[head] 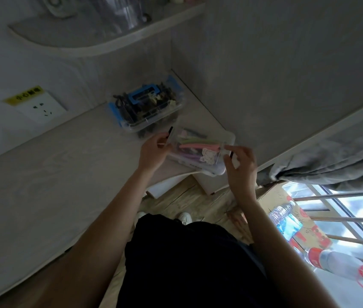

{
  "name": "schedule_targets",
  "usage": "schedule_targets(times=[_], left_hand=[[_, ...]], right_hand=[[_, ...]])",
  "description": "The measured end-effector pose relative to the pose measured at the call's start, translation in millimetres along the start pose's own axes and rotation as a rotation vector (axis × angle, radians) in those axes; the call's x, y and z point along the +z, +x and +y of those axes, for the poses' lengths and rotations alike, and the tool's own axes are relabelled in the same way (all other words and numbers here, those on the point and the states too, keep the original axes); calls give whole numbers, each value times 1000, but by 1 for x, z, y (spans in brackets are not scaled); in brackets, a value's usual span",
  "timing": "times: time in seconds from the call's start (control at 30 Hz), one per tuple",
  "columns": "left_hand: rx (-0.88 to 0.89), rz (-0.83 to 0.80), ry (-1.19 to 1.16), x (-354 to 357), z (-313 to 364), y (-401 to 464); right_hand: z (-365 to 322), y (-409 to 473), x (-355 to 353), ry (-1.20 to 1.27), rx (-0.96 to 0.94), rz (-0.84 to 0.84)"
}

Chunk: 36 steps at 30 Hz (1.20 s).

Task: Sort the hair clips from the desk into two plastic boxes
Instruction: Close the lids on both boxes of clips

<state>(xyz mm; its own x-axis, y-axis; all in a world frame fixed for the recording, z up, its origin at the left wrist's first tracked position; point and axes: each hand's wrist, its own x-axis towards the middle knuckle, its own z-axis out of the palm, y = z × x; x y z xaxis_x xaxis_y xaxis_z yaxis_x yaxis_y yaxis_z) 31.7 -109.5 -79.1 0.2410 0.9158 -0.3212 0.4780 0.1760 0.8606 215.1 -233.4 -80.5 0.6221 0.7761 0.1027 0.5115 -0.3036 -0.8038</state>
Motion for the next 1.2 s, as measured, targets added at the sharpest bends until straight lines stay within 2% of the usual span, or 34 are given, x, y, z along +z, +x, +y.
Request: schedule_targets(times=[0.07, 0.1, 0.2, 0.33, 0.4, 0.47, 0.53, 0.57, 0.67, 0.87, 1.03, 1.2], left_hand=[[-25, -19, -16, 0, -1, -2], [-40, -35, -19, 0, -3, -4], [-68, -45, 4, 1, -9, -14], [-41, 93, 20, 9, -18, -21], [-189, 91, -179, 10, -17, -18], [-365, 1, -458, 11, -17, -15], [-373, -94, -581, 11, -18, -15], [-335, -106, -598, 12, -18, -16], [-250, -56, -622, 15, -19, -15], [-67, 86, -395, 24, -21, -22], [39, 152, -19, 24, -26, -24], [270, 163, 353, 15, -32, -24]], right_hand=[[5, 7, -4, -6, 194, -78], [7, 10, -5, -6, 232, -110], [12, 15, -3, -30, 204, -173], [13, 19, -1, 112, 291, -212], [13, 19, -1, 340, 470, -183], [12, 17, -1, 716, 762, -147], [12, 14, 0, 843, 902, -94], [12, 12, 2, 834, 907, -84], [8, 3, 9, 662, 727, -54], [5, -8, 12, 160, 460, -21], [5, -6, 13, 76, 339, -58], [4, 0, 14, -64, 246, -84]])
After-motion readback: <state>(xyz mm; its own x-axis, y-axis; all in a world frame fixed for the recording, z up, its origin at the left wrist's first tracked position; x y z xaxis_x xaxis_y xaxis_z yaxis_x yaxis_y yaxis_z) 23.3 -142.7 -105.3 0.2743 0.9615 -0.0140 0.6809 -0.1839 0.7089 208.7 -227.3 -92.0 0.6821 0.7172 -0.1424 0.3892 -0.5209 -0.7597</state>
